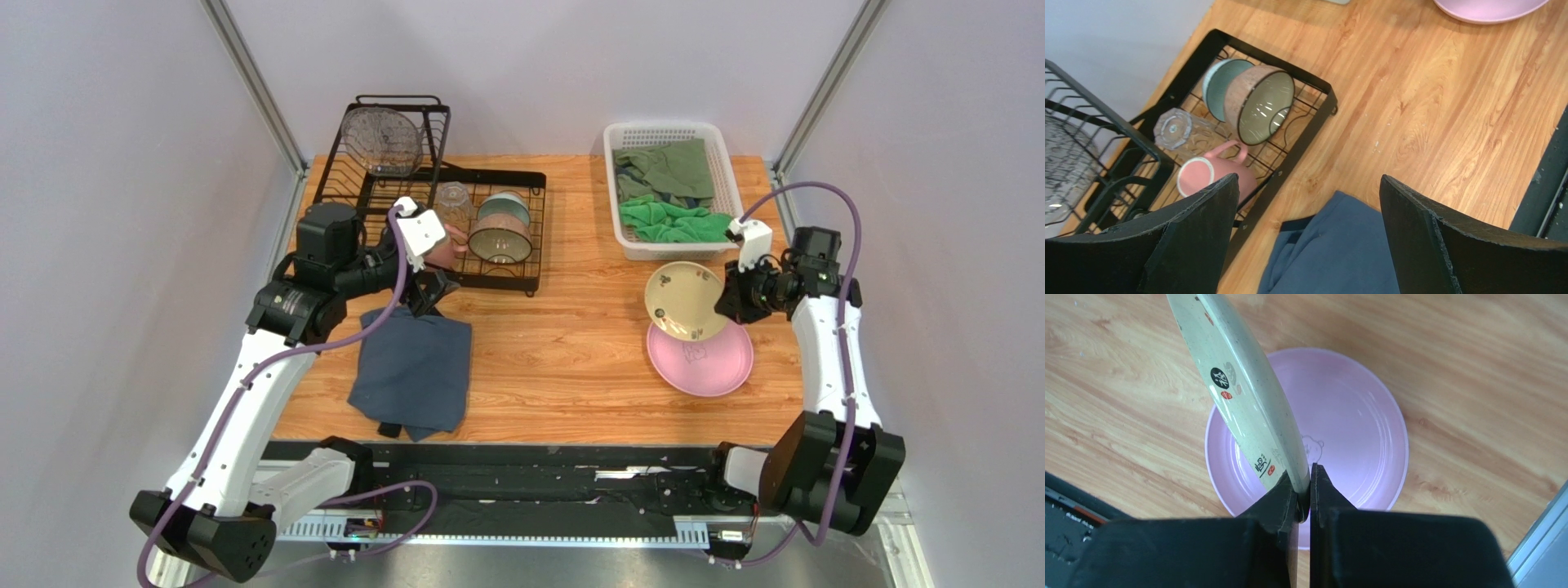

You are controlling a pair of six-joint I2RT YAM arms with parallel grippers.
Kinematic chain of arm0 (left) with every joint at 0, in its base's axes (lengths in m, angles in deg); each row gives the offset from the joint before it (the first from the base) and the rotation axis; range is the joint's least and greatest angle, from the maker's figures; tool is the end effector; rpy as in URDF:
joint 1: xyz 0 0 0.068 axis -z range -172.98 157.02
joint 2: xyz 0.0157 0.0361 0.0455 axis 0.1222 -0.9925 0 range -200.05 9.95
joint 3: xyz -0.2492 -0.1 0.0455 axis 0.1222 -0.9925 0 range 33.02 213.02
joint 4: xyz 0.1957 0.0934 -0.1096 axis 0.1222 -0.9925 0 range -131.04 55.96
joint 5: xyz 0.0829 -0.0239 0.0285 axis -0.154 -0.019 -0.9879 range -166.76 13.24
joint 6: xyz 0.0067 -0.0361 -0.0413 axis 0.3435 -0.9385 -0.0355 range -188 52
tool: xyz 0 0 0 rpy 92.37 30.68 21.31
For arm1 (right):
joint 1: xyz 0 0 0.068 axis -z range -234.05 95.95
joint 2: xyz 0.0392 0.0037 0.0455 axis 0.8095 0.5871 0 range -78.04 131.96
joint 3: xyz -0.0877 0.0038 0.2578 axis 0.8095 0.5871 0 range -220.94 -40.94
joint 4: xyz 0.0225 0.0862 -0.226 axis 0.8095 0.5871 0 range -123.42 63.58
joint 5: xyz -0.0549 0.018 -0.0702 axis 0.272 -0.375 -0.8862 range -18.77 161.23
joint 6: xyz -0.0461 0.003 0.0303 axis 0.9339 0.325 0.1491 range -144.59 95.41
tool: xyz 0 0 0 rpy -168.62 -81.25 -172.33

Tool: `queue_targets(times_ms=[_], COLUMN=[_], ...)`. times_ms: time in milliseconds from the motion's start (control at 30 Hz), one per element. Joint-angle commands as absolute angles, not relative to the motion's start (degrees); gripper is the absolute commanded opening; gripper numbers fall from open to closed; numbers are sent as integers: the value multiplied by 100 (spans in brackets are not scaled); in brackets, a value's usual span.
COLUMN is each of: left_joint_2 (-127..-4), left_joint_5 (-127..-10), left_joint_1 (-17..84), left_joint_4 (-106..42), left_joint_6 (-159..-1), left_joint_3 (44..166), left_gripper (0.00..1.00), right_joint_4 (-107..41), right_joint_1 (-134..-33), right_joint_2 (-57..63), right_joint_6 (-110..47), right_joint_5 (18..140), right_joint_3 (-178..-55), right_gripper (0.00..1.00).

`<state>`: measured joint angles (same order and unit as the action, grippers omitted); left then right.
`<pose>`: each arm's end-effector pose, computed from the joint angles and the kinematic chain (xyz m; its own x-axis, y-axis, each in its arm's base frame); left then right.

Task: Unload the mixed dishes from the dish rack
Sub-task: Place the plate at the center of the board.

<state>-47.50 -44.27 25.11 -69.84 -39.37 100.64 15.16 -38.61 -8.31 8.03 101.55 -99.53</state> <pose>0.1692 -0.0765 0.3887 -0.0149 0.4299 -0.9028 0.8310 0.5074 0.2279 0.2122 -0.0388 0.2842 -0.6927 -0.2915 -0.6597 -0.4620 0.8817 0.0955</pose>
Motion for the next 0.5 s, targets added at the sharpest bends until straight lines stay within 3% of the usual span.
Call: queue_targets(times_ms=[0,467], left_joint_2=[-4867,-5008], left_joint_5=[-4134,-4125], left_joint_1=[2521,2521], left_joint_4=[-7078,-7096], left_joint_6=[-3785,-3767], left_joint_3=[9964,9841], left_gripper=[92,91], right_joint_4=[2132,2652], right_joint_1=[-3472,-2970], right_joint_2=[-519,360], right_joint_6=[1749,2489], right_joint_5=[10726,10612], right_joint_3=[-10053,-10035], right_gripper=[0,0])
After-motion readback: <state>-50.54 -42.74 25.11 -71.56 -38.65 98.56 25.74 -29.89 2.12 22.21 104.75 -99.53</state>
